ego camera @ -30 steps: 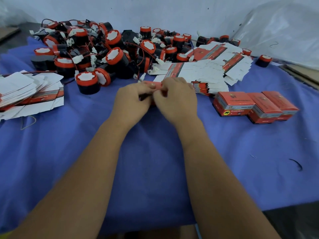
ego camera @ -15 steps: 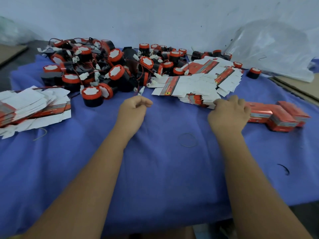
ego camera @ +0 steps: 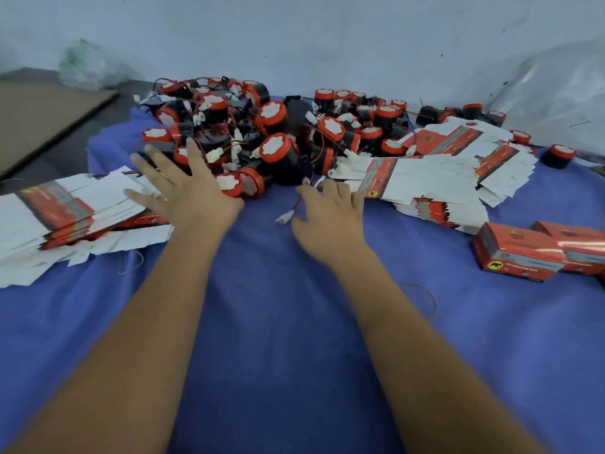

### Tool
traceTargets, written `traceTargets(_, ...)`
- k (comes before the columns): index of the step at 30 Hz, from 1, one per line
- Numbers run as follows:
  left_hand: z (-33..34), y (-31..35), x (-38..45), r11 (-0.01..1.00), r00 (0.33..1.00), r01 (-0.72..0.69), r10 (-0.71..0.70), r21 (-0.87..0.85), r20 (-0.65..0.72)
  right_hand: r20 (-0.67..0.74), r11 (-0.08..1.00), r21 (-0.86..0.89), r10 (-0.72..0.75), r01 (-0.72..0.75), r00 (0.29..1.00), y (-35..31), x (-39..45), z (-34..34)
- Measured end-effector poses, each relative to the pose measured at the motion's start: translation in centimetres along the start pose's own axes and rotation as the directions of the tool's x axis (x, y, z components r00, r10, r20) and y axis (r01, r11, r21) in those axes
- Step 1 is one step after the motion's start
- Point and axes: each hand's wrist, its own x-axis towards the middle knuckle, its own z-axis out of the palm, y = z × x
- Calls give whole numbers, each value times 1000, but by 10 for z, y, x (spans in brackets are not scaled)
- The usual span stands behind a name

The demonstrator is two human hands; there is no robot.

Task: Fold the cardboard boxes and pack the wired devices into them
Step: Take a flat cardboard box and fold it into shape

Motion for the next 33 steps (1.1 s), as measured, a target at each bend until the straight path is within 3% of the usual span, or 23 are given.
traceTargets(2, -1, -16, 3, 999, 997, 12, -15, 41, 75, -15, 999, 0, 36, -36, 999, -8, 7, 5)
traceTargets(4, -2, -28, 3, 995, 982, 4, -23, 102, 186, -51, 989, 4, 147, -147, 988, -2, 14, 7)
traceTargets(6, -4, -32, 1, 978, 979, -39, -4, 204, 206, -52, 958, -9, 286, -286, 957, 17, 18, 8)
traceTargets(10, -3, -25, -13, 965, 985, -170, 161, 201, 60, -52, 909, -77, 406, -409, 913, 53, 8, 11)
traceTargets(13, -1, -20, -20, 972, 978, -210, 210, 107, 6, -208, 919, -166, 321, -357, 924, 53, 1, 13)
traceTargets(19, 1, -12, -43, 973, 967, -205, 218, 108, -135, -185, 926, -302, 175, -226, 967, 48, -7, 11)
traceTargets(21, -1, -5, -51, 967, 931, -247, 256, 68, -259, -155, 937, -234, 228, -260, 961, 48, -11, 11)
traceTargets(23, 1, 6, -56, 905, 862, -424, 395, -24, -317, -75, 946, -154, 276, -285, 958, 47, -12, 7)
traceTargets(25, 6, 22, -59, 782, 825, -564, 519, -266, -225, -113, 981, -27, 190, -194, 975, 43, -15, 4)
traceTargets(26, 11, 31, -62, 730, 818, -561, 563, -391, -121, -157, 981, 132, 163, -143, 974, 40, -17, 3)
traceTargets(28, 19, 47, -70, 694, 802, -422, 586, -584, 117, -195, 879, 465, 220, -107, 956, 34, -24, 0)
traceTargets(30, 30, 59, -77, 727, 733, -393, 617, -563, 286, -227, 822, 556, 293, -123, 929, 39, -28, 0)
traceTargets(32, 39, 63, -79, 757, 657, -564, 654, -330, 376, -168, 832, 533, 283, -155, 944, 52, -30, -2)
traceTargets(33, 41, 63, -79, 757, 660, -608, 650, -239, 377, -82, 838, 519, 247, -171, 966, 59, -31, -3)
